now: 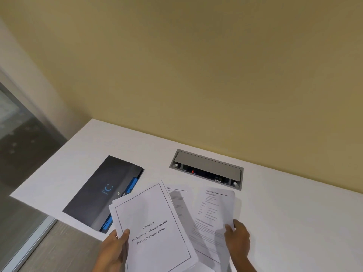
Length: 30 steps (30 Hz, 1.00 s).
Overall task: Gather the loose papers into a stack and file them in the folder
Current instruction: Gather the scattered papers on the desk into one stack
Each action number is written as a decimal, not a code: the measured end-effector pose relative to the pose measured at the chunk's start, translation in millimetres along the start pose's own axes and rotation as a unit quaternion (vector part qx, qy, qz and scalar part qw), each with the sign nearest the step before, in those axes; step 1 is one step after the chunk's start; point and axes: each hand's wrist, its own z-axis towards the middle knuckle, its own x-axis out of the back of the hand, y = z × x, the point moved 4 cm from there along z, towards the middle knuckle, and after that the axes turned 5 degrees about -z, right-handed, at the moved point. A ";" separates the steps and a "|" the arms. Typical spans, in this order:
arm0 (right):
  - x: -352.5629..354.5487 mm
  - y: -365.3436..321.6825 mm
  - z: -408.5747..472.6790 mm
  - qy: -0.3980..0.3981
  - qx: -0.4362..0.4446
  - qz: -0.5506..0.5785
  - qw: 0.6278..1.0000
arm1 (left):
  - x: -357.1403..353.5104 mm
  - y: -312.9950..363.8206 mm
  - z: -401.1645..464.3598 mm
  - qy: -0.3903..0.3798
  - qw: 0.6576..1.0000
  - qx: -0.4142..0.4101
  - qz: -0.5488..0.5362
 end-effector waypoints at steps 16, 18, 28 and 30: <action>56.8 -63.2 -61.3 -0.141 0.086 0.231 0.959 | -58.2 45.2 -23.0 -0.146 0.986 0.005 0.074; 46.3 -78.0 -72.1 -0.194 0.097 0.240 0.946 | -61.7 47.0 -27.3 -0.159 0.983 0.008 0.095; 13.6 -104.5 -102.0 -0.344 0.087 0.274 0.894 | -41.3 46.9 -46.6 -0.158 0.979 0.062 0.114; 12.9 -108.7 -109.3 -0.365 0.081 0.272 0.887 | -35.2 45.0 -49.7 -0.155 0.980 0.071 0.100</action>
